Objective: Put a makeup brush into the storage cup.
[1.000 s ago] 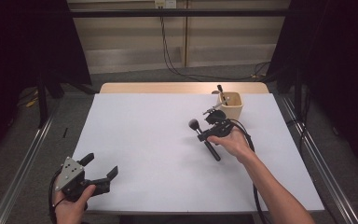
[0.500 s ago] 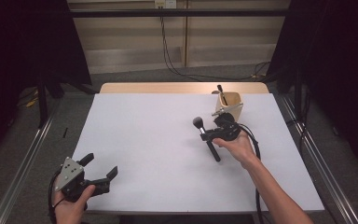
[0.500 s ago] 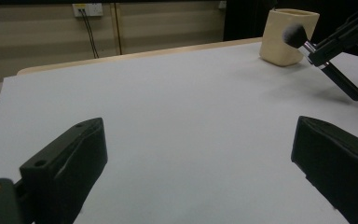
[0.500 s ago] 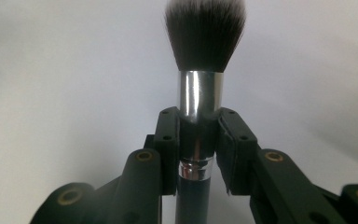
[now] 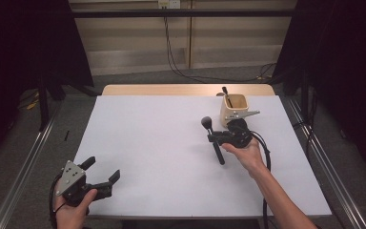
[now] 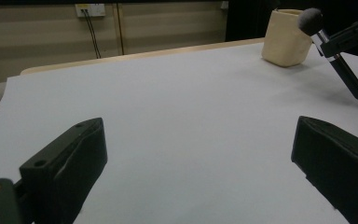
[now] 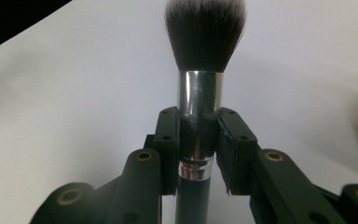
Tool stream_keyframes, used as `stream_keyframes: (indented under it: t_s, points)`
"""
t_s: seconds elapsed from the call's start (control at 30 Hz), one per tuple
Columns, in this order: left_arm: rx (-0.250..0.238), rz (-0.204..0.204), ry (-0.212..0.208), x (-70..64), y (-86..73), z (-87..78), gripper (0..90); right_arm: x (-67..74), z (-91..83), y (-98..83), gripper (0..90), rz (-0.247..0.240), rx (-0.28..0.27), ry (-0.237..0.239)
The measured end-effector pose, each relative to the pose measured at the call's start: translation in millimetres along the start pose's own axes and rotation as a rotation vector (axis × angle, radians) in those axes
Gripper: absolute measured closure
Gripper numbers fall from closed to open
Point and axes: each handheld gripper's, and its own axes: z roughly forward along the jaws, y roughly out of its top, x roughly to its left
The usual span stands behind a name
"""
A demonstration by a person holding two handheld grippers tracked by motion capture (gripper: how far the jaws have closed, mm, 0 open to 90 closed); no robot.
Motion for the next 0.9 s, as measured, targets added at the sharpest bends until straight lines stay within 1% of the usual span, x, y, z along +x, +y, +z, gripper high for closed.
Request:
stream_keyframes:
  t_s: [0.2, 0.3, 0.47, 0.53, 0.57, 0.77, 0.83, 0.9]
  points:
    - [-0.002, -0.004, 0.000, -0.2, 0.0, 0.6, 3.3, -0.6, -7.0, -3.8, 72.0, -0.012, -0.083, 0.009]
    - [0.000, 0.002, 0.000, -0.1, -0.1, 0.3, 3.3, -0.8, -9.6, -6.2, 72.0, -0.014, -0.128, 0.018]
    - [0.002, 0.003, -0.005, -1.0, 0.2, 0.3, 3.3, -0.2, -11.8, -8.2, 72.0, -0.021, -0.175, 0.027]
    - [0.000, 0.002, -0.003, -1.0, 0.3, 0.0, 3.3, 1.0, -12.6, -8.5, 72.0, -0.029, -0.193, 0.020]
    - [0.000, 0.002, -0.002, -0.8, 0.3, -0.3, 3.3, 1.2, -13.1, -8.9, 72.0, -0.033, -0.202, 0.026]
    - [-0.007, -0.003, -0.005, -0.6, 0.1, -0.8, 3.3, 2.5, -18.1, -10.3, 72.0, -0.045, -0.258, 0.023]
    - [-0.009, -0.008, -0.008, -0.8, 0.1, -0.7, 3.3, 3.5, -20.4, -10.6, 71.9, -0.041, -0.280, 0.025]
    - [-0.007, -0.013, -0.024, -1.5, 0.5, -0.7, 3.3, 4.1, -22.8, -11.0, 72.0, -0.044, -0.303, 0.027]
